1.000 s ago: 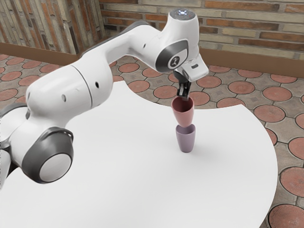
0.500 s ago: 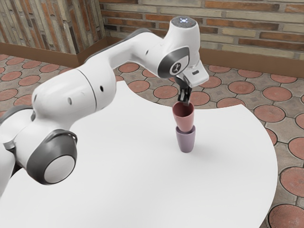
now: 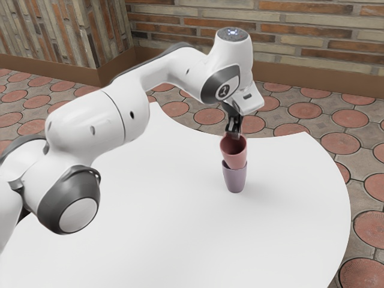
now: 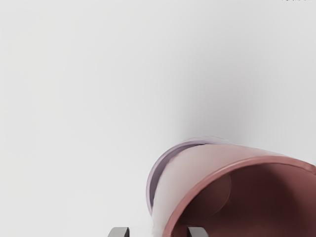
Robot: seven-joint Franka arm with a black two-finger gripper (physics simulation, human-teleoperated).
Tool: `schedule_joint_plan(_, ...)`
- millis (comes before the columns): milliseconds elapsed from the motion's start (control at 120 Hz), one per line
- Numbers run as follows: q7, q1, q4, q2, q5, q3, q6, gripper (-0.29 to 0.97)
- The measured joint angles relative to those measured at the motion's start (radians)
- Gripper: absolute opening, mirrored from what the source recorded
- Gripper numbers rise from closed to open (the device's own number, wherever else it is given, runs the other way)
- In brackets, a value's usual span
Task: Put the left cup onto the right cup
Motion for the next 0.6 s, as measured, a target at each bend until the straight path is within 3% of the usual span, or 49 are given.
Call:
schedule_joint_plan(108,0.005,0.0,0.0,0.002,-0.005,0.001,0.004,0.39)
schedule_joint_plan(233,0.011,0.002,0.0,0.003,-0.008,0.001,0.006,0.52)
schedule_joint_plan(600,0.025,0.007,-0.013,-0.007,-0.009,0.002,0.001,0.65)
